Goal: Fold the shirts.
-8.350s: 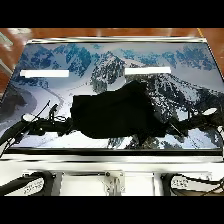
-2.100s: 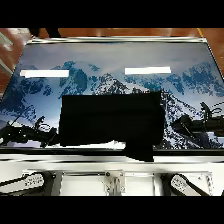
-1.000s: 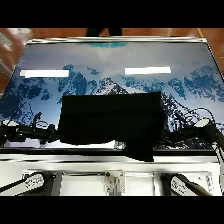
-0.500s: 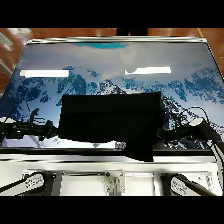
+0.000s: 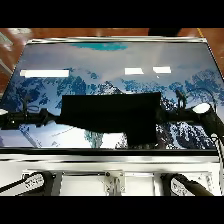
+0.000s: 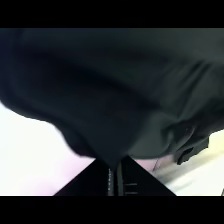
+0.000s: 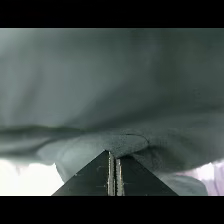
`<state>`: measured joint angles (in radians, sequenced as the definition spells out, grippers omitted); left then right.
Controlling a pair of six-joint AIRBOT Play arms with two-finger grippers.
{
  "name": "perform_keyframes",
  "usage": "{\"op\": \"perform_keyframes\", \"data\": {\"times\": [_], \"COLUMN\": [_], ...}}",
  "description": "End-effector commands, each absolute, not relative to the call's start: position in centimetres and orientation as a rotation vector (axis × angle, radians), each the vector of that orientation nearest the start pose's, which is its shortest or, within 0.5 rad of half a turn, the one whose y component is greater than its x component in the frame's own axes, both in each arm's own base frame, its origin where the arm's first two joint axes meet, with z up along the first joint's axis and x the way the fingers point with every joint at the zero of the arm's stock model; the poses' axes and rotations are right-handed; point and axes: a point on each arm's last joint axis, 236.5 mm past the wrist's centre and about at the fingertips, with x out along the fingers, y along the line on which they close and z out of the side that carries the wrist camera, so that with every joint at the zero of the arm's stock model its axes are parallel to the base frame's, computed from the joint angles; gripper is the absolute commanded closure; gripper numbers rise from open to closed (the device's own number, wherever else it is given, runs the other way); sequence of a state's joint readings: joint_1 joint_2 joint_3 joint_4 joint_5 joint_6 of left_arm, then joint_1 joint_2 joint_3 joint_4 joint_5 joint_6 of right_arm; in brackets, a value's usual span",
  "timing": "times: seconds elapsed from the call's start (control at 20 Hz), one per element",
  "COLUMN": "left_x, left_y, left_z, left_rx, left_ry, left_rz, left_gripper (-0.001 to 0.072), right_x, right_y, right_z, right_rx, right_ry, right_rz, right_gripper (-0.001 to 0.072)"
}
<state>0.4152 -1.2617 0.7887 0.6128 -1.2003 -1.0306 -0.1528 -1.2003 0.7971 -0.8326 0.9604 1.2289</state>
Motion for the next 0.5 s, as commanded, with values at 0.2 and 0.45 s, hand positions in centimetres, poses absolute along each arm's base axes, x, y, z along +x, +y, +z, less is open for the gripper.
{"op": "perform_keyframes", "data": {"times": [0.2, 0.45], "left_x": [47.0, 49.2], "left_y": [-2.7, -2.8], "left_z": [4.9, -0.5], "left_rx": [-0.676, -0.766], "left_ry": [0.821, 0.938], "left_rz": [-0.323, -0.294], "left_gripper": [0.0672, 0.0672], "right_x": [48.2, 51.2], "right_y": [6.4, 5.5], "right_z": [1.6, -2.6], "right_rx": [0.607, 0.641], "right_ry": [0.911, 0.947], "right_rz": [0.211, 0.155], "right_gripper": [0.0646, 0.0646]}}
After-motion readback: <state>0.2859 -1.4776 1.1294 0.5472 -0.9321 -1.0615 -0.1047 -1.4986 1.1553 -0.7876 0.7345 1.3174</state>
